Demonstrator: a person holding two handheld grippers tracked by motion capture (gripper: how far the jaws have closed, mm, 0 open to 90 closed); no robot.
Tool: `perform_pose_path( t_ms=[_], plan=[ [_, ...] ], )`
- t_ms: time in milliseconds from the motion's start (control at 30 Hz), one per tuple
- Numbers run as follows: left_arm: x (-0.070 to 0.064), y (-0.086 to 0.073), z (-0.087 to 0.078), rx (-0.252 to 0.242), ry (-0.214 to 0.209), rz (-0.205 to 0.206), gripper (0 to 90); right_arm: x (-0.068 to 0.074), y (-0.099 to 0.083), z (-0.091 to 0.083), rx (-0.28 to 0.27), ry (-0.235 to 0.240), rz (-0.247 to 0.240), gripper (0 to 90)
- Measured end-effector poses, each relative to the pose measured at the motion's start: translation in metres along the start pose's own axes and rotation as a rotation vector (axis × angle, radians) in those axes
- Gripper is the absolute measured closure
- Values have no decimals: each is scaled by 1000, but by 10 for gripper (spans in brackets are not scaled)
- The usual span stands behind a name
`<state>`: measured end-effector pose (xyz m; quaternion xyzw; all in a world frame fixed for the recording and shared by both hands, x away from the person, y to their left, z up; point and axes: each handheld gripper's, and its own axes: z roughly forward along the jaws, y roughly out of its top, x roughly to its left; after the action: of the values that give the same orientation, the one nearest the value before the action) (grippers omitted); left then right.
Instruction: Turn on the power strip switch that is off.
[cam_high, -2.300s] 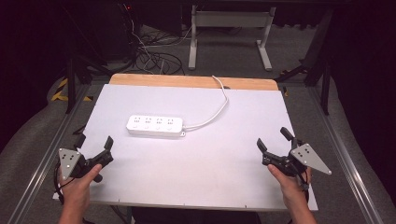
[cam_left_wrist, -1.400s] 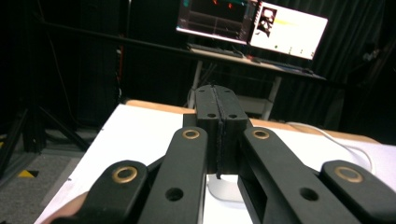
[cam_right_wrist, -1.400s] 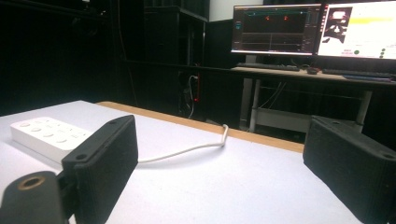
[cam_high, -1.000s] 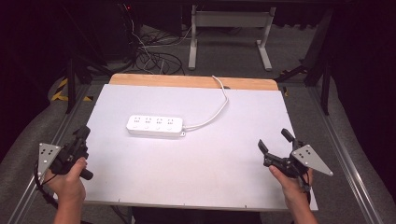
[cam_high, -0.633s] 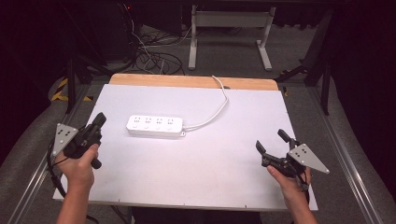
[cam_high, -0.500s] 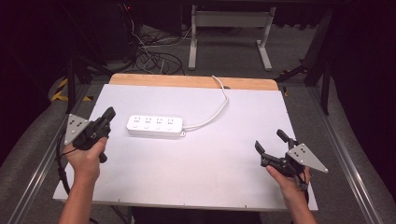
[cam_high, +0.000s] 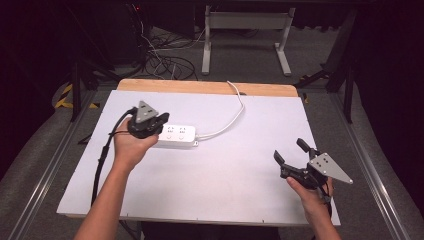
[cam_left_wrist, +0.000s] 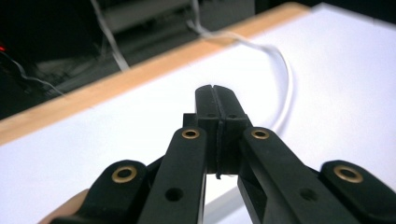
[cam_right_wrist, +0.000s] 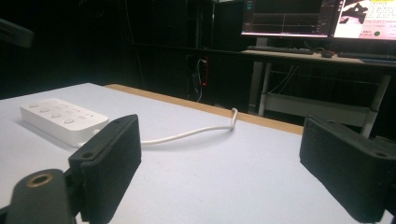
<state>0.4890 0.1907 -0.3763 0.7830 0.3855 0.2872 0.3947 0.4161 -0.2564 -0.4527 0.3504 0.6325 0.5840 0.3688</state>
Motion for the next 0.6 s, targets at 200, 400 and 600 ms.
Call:
perform_pose_path(
  t_ms=[200,400,600],
  plan=[
    [-17,1,46,210,-21,73,899,1,-1,1,12,13,10,134],
    [-18,-12,72,323,-3,48,898,1,-1,2,14,19,7,134],
    [-17,-18,79,364,-2,31,898,2,-1,3,19,27,11,135]
  ],
)
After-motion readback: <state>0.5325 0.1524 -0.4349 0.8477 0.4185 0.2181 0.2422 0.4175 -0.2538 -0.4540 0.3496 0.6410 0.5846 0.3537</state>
